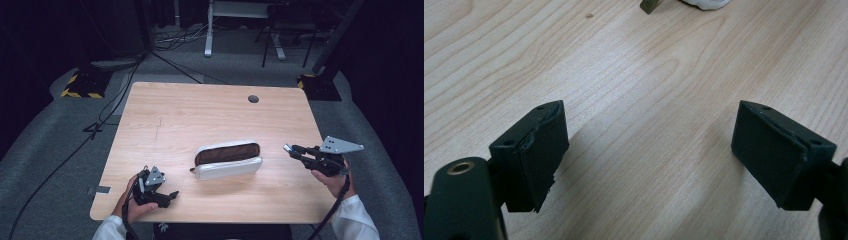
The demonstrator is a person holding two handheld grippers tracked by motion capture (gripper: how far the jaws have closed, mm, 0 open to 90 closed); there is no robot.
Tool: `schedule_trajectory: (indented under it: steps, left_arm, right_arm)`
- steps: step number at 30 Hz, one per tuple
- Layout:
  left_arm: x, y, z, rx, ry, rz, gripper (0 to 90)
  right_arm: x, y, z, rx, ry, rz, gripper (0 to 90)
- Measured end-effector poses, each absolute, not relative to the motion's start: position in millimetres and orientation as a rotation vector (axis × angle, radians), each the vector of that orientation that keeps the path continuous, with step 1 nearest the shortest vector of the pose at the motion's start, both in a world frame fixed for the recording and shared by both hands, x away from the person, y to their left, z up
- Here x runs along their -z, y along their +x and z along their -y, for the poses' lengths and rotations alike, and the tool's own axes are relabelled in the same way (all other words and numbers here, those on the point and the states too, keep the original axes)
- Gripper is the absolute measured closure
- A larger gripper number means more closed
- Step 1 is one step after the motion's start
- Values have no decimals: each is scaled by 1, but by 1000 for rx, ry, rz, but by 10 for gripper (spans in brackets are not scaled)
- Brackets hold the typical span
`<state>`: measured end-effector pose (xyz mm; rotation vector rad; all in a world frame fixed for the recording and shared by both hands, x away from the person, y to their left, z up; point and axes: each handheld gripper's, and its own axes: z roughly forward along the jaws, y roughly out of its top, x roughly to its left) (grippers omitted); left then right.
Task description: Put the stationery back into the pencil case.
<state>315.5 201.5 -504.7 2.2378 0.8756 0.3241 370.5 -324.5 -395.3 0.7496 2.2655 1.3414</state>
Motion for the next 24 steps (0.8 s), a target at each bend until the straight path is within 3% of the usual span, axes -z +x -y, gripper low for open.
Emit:
schedule_trajectory:
  steps: [24]
  left_arm:
    - [505, 316, -202, -321, 2239, -870, 151]
  right_arm:
    - [370, 382, 271, -1359, 594, -2311, 734]
